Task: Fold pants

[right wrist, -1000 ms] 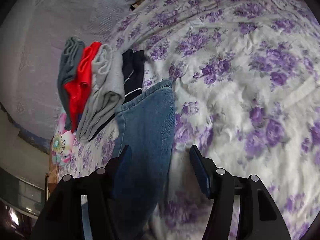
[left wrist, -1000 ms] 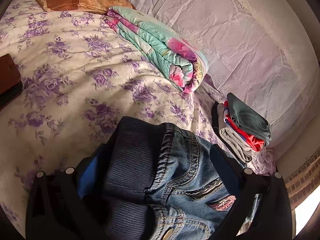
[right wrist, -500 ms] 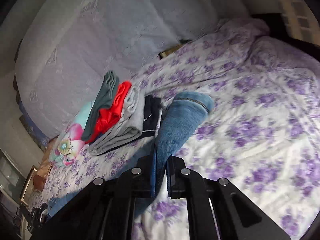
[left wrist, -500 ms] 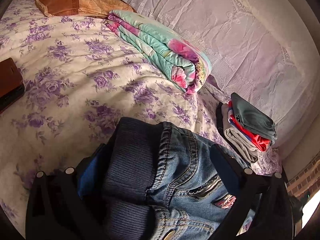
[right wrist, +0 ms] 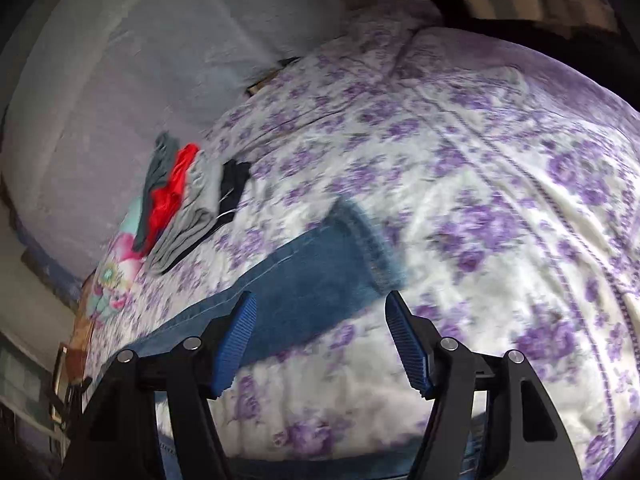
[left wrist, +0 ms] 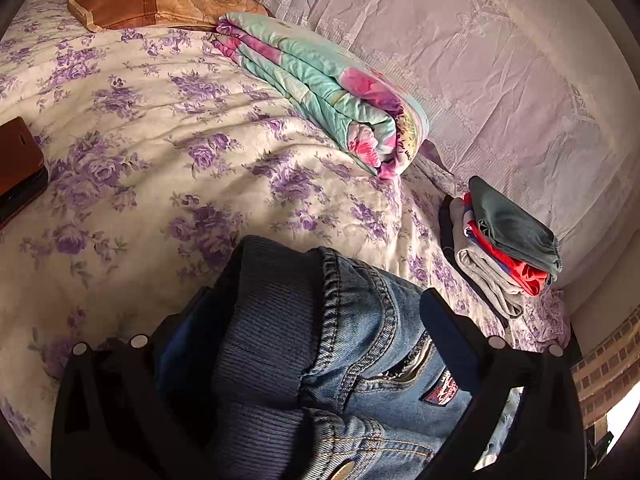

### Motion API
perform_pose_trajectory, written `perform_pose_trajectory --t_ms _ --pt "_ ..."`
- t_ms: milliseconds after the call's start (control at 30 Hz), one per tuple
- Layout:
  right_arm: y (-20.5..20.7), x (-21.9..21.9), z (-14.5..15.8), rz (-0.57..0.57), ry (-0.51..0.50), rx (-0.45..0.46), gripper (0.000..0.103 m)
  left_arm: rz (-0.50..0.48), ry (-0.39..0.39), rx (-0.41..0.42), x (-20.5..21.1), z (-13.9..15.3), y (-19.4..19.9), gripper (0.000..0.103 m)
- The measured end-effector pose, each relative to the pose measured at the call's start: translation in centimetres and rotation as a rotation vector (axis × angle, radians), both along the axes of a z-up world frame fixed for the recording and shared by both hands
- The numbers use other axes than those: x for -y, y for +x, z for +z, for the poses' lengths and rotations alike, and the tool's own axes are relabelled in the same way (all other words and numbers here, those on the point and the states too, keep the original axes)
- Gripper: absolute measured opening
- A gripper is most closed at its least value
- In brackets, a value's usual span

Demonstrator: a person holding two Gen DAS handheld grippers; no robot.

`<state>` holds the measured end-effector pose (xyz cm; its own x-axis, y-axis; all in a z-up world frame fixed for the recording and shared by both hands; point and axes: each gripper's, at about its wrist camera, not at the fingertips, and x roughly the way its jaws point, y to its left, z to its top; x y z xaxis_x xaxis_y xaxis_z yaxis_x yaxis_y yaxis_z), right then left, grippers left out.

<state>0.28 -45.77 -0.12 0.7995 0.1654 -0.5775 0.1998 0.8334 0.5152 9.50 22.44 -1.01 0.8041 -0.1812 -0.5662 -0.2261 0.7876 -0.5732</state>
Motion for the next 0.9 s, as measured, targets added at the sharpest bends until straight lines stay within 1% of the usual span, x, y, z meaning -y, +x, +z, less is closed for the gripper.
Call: perform_pose_trajectory --t_ms 100,133,167,233,267,333,367,400,433,467,533,567,600,667,700,767,833,900 --pt "1.2 -6.9 0.7 0.194 -0.064 0.013 0.067 -0.051 -0.018 -0.017 0.2 0.8 0.0 0.098" --pt "1.6 -9.6 0.8 0.270 -0.090 0.012 0.067 -0.096 -0.040 -0.001 0.4 1.5 -0.2 0.098" --pt "1.9 -12.1 0.8 0.337 -0.121 0.009 0.067 -0.117 -0.038 0.012 0.7 2.3 -0.4 0.098" --pt "3.0 -17.1 0.6 0.452 -0.196 -0.008 0.067 -0.140 -0.001 0.027 1.5 3.5 -0.4 0.098" --pt "3.8 -19.3 0.4 0.493 -0.229 -0.019 0.067 -0.147 0.032 0.008 2.0 3.8 0.1 0.098" --pt "6.2 -22.8 -0.3 0.512 -0.316 -0.060 0.067 -0.148 0.097 -0.092 2.8 3.1 2.0 0.098" --pt "8.1 -23.9 -1.0 0.505 -0.353 -0.104 0.067 -0.152 0.121 -0.153 3.0 2.1 3.3 0.098" --pt "10.0 -24.6 -2.2 0.500 -0.370 -0.164 0.069 -0.145 0.159 -0.208 3.0 1.1 4.4 0.098" --pt "11.5 -24.7 -3.3 0.507 -0.359 -0.205 0.070 -0.151 0.196 -0.237 3.0 0.0 5.4 0.098" --pt "11.8 -24.8 -3.2 0.503 -0.370 -0.181 0.071 -0.146 0.223 -0.227 3.1 0.0 5.5 0.098" --pt "11.8 -25.0 -2.8 0.503 -0.385 -0.207 0.070 -0.138 0.257 -0.235 3.4 0.3 5.5 0.098" --pt "11.5 -24.8 -2.7 0.509 -0.383 -0.205 0.070 -0.145 0.263 -0.238 3.3 0.3 5.5 0.098" --pt "10.9 -24.5 -2.5 0.521 -0.371 -0.198 0.069 -0.154 0.252 -0.240 3.1 0.3 5.5 0.098" --pt "9.2 -22.8 -1.7 0.514 -0.318 -0.165 0.069 -0.166 0.167 -0.234 1.8 0.8 5.0 0.098" --pt "8.9 -22.1 -1.4 0.501 -0.295 -0.148 0.069 -0.176 0.095 -0.224 0.6 1.2 4.6 0.098" --pt "7.8 -19.5 -0.2 0.461 -0.246 -0.107 0.069 -0.181 0.010 -0.229 -0.7 1.8 4.5 0.098" --pt "7.4 -16.6 0.6 0.391 -0.177 -0.091 0.070 -0.208 -0.046 -0.250 -2.4 1.9 4.4 0.098" --pt "7.3 -14.5 1.1 0.374 -0.072 -0.080 0.070 -0.240 -0.044 -0.266 -3.1 1.8 4.5 0.098"
